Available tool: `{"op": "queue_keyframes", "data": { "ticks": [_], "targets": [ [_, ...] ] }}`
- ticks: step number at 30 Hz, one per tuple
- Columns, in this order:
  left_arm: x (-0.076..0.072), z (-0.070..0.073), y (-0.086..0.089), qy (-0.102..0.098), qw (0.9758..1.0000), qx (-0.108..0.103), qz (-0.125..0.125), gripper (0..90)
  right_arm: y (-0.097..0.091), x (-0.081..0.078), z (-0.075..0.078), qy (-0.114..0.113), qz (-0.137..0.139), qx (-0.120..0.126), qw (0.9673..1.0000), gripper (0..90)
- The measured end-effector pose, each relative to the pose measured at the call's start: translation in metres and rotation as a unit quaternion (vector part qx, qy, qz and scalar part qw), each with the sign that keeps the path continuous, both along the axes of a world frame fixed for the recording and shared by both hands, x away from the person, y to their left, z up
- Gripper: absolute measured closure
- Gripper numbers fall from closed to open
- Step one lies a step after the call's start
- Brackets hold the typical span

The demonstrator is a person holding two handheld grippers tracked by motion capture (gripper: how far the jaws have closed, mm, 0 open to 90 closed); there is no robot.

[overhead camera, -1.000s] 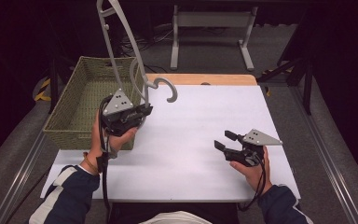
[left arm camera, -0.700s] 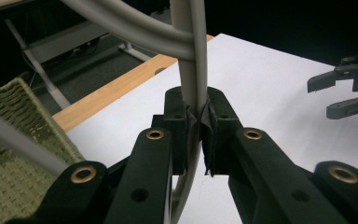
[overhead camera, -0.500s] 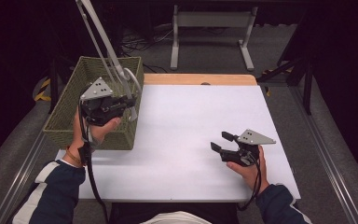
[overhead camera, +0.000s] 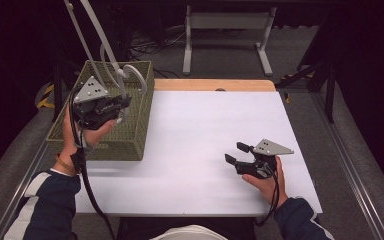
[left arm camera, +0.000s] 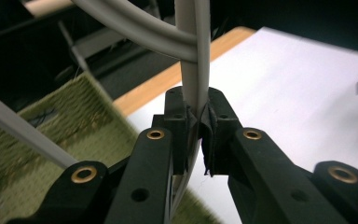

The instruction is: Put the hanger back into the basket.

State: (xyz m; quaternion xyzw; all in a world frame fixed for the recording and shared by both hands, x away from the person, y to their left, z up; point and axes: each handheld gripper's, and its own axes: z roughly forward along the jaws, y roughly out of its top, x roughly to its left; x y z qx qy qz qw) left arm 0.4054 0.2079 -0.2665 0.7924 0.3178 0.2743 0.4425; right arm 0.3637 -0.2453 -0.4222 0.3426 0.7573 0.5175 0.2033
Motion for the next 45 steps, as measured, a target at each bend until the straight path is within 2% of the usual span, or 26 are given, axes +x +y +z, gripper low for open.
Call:
{"op": "queue_keyframes", "data": {
  "ticks": [5, 6, 7, 10, 13, 16, 19, 22, 25, 33, 34, 36, 37, 38, 42, 45],
  "targets": [
    [0.013, -0.016, 0.015, 0.014, 0.9997, 0.009, 0.018, 82.1, 0.001, 0.001, -0.002, 0.0, -0.004, -0.01, 0.9999, 30.9],
    [0.017, -0.022, 0.02, 0.02, 0.9994, 0.006, 0.027, 82.1, 0.002, 0.001, -0.002, -0.001, -0.005, -0.013, 0.9999, 30.7],
    [0.017, -0.022, 0.02, 0.02, 0.9994, 0.006, 0.027, 82.1, 0.002, 0.001, -0.002, -0.001, -0.005, -0.013, 0.9999, 30.7],
    [0.024, -0.032, 0.029, 0.025, 0.9988, 0.015, 0.039, 82.1, 0.003, -0.001, -0.001, -0.018, -0.005, -0.014, 0.9997, 30.6],
    [0.03, -0.04, 0.035, 0.041, 0.9978, 0.022, 0.046, 82.1, 0.005, -0.005, 0.002, -0.041, -0.002, -0.024, 0.9989, 30.0],
    [0.035, -0.046, 0.039, 0.056, 0.9966, 0.031, 0.052, 82.1, 0.007, -0.006, 0.002, -0.049, 0.001, -0.032, 0.9983, 29.0],
    [0.042, -0.054, 0.044, 0.077, 0.9944, 0.042, 0.059, 82.1, 0.008, -0.005, 0.0, -0.048, 0.004, -0.039, 0.9981, 28.6],
    [0.046, -0.061, 0.048, 0.09, 0.9922, 0.056, 0.065, 82.1, 0.009, -0.005, 0.0, -0.046, 0.004, -0.04, 0.9981, 28.4],
    [0.05, -0.069, 0.054, 0.104, 0.9904, 0.055, 0.071, 82.0, 0.008, -0.005, 0.0, -0.045, 0.005, -0.042, 0.9981, 28.2],
    [0.054, -0.084, 0.064, 0.123, 0.9864, 0.066, 0.086, 81.9, 0.01, -0.004, -0.001, -0.042, 0.009, -0.043, 0.9981, 28.2],
    [0.054, -0.086, 0.066, 0.129, 0.9852, 0.068, 0.09, 81.9, 0.01, -0.004, -0.001, -0.042, 0.01, -0.044, 0.9981, 28.2],
    [0.055, -0.088, 0.068, 0.128, 0.9851, 0.071, 0.091, 81.8, 0.011, -0.004, -0.001, -0.041, 0.011, -0.044, 0.9981, 28.2],
    [0.055, -0.091, 0.07, 0.137, 0.9833, 0.072, 0.095, 81.8, 0.011, -0.004, -0.002, -0.041, 0.011, -0.044, 0.9981, 28.2],
    [0.055, -0.091, 0.07, 0.137, 0.9833, 0.072, 0.095, 81.8, 0.011, -0.004, -0.002, -0.041, 0.011, -0.044, 0.9981, 28.2],
    [0.055, -0.098, 0.072, 0.143, 0.9807, 0.085, 0.103, 81.7, 0.011, -0.004, -0.002, -0.039, 0.012, -0.044, 0.9982, 28.1],
    [0.054, -0.101, 0.075, 0.145, 0.9801, 0.082, 0.108, 81.5, 0.011, -0.004, -0.002, -0.037, 0.013, -0.043, 0.9983, 27.9]
  ]
}}
